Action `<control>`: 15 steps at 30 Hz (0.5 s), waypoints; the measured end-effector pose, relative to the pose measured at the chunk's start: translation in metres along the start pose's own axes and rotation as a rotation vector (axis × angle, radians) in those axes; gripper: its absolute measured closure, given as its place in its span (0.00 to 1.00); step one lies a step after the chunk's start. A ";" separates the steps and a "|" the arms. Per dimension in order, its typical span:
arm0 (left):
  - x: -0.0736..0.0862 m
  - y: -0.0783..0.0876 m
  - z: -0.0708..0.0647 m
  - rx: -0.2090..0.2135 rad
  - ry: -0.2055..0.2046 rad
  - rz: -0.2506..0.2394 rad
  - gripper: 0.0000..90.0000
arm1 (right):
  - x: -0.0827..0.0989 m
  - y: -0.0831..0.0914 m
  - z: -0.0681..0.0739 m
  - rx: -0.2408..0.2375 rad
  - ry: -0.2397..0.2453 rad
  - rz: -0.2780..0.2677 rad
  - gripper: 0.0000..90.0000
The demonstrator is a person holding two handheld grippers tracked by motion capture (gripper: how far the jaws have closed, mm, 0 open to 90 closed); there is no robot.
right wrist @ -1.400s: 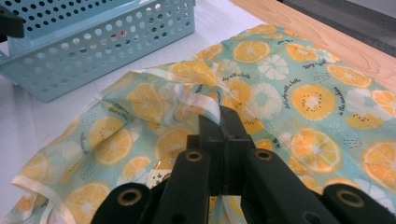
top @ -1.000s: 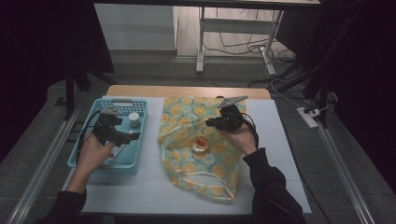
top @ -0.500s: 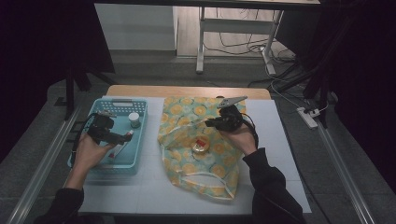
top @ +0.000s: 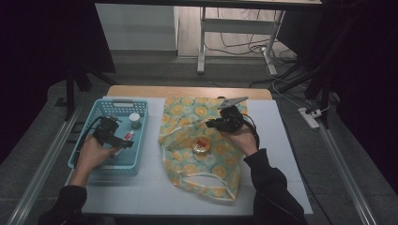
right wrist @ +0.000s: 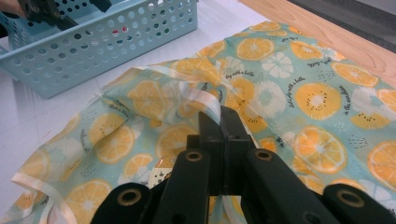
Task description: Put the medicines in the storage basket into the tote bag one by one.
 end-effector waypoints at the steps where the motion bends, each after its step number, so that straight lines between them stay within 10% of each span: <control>1: 0.000 -0.001 0.000 -0.001 0.003 0.009 0.01 | 0.000 0.000 0.000 0.000 0.002 0.000 1.00; 6: 0.002 -0.002 0.000 -0.028 0.006 0.050 0.09 | 0.000 0.000 0.000 0.000 0.003 -0.001 1.00; 15: 0.004 -0.002 -0.005 0.009 -0.019 0.092 0.54 | 0.000 0.000 0.000 0.000 0.000 0.001 1.00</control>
Point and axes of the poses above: each handheld gripper's, and its own axes: y roughly backward along the jaws, x roughly out of its underside, z roughly to its left, the point moved 6 cm from there along -y, roughly forward along the jaws, and after that the axes turned 4 degrees about -x, right-handed, at the moved point
